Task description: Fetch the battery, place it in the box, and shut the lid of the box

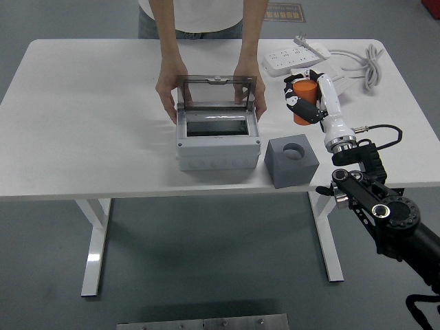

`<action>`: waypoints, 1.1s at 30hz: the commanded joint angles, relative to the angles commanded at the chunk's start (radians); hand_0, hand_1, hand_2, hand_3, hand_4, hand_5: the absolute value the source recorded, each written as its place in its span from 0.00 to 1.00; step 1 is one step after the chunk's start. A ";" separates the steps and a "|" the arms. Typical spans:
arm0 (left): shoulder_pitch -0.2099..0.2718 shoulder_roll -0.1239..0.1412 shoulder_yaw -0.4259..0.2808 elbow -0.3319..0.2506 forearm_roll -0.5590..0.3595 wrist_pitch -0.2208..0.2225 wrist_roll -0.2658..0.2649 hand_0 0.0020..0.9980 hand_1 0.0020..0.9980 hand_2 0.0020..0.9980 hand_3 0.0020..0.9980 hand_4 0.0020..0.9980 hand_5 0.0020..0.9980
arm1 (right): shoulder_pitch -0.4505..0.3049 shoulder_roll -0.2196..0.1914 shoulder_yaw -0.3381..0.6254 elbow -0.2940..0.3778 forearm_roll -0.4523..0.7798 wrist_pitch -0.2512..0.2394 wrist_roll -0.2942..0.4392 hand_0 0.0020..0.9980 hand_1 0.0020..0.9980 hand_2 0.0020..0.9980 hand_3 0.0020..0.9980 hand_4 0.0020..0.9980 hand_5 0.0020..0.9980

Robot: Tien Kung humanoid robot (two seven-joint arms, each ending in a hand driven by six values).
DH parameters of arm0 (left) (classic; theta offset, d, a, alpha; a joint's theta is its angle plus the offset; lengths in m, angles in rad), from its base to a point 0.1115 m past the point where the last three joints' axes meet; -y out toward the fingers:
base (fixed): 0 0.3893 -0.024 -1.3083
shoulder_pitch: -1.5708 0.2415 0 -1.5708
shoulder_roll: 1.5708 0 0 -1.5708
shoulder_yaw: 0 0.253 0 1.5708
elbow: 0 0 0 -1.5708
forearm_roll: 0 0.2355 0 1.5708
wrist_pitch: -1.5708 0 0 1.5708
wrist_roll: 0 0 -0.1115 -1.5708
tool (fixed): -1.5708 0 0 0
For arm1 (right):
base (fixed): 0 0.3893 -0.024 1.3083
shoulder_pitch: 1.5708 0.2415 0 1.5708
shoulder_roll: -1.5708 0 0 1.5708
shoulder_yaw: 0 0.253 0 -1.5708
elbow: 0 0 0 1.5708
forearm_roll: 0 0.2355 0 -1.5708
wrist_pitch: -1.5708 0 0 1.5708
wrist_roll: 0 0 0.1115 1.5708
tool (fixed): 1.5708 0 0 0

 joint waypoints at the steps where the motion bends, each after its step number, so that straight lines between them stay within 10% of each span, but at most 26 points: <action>1: 0.000 0.000 0.000 0.000 -0.001 0.000 0.000 0.85 0.91 0.85 0.85 0.92 0.86 | 0.009 -0.006 -0.002 0.008 -0.027 0.004 -0.018 0.24 0.29 0.32 0.34 0.13 0.00; 17: -0.006 0.010 0.002 0.001 -0.007 0.003 -0.003 0.85 0.92 0.85 0.85 0.92 0.87 | 0.212 -0.071 -0.223 0.083 -0.535 0.088 -0.297 0.18 0.24 0.31 0.36 0.13 0.02; 33: -0.017 0.023 -0.017 -0.001 0.018 -0.008 0.014 0.85 0.92 0.86 0.86 0.92 0.88 | 0.327 0.054 -0.380 -0.049 -0.652 0.136 -0.379 0.18 0.24 0.30 0.36 0.15 0.03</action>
